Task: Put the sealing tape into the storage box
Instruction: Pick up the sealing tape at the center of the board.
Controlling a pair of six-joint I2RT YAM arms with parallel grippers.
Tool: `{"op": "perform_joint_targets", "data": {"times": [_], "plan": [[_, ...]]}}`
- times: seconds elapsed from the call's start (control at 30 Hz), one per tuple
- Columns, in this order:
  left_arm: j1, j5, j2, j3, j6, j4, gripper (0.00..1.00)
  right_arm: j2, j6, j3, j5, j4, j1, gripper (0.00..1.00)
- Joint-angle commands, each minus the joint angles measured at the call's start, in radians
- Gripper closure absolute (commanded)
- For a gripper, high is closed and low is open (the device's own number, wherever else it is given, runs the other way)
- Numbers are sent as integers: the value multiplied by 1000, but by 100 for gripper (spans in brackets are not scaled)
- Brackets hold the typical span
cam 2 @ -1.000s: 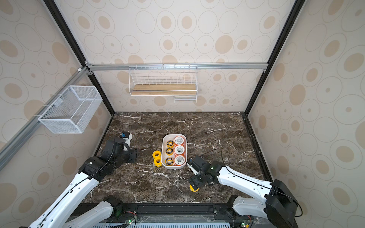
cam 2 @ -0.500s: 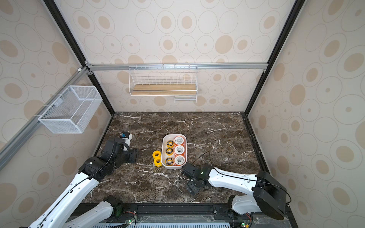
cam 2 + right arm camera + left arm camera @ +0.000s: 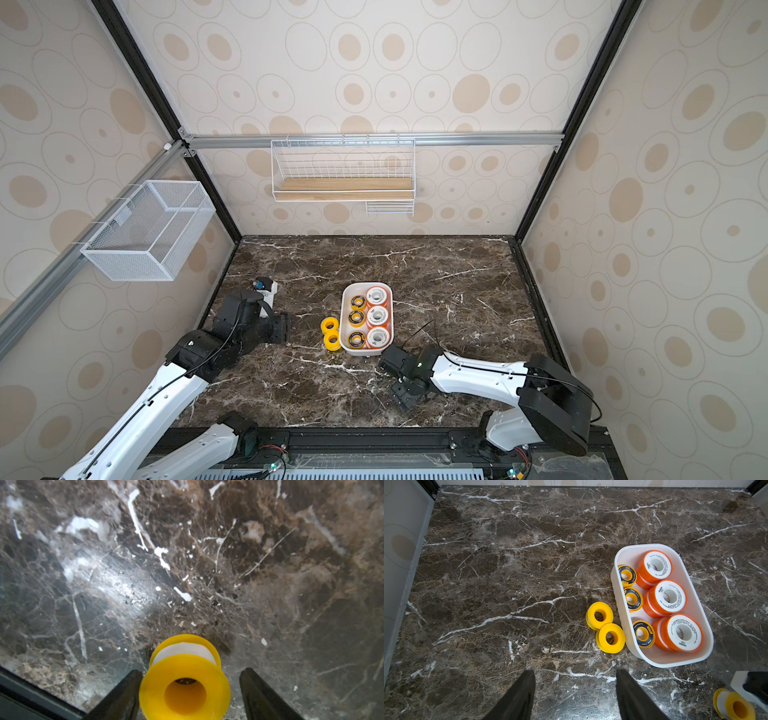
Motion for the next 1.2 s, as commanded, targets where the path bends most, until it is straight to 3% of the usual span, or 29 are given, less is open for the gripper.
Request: {"op": "perform_joint_targets", "data": {"times": [0.0,0.23,0.63,0.9,1.17], "plan": [[7,-13,-9,-1,16,-19,34,7,8,-18,18,-8,7,27],[7,-16,-9,-1,17,-18,34,2,11,-18,16,-14,7,39],[7,-22,-9,-2,18,-18,34,-109,18,8,7,-17,0,41],[8,-21,-10,-1,19,-17,34,-133,-50,86,-88,-41,-87,41],[8,-18,-9,-1,19,-18,34,-61,-168,240,-299,-15,-237,40]]}}
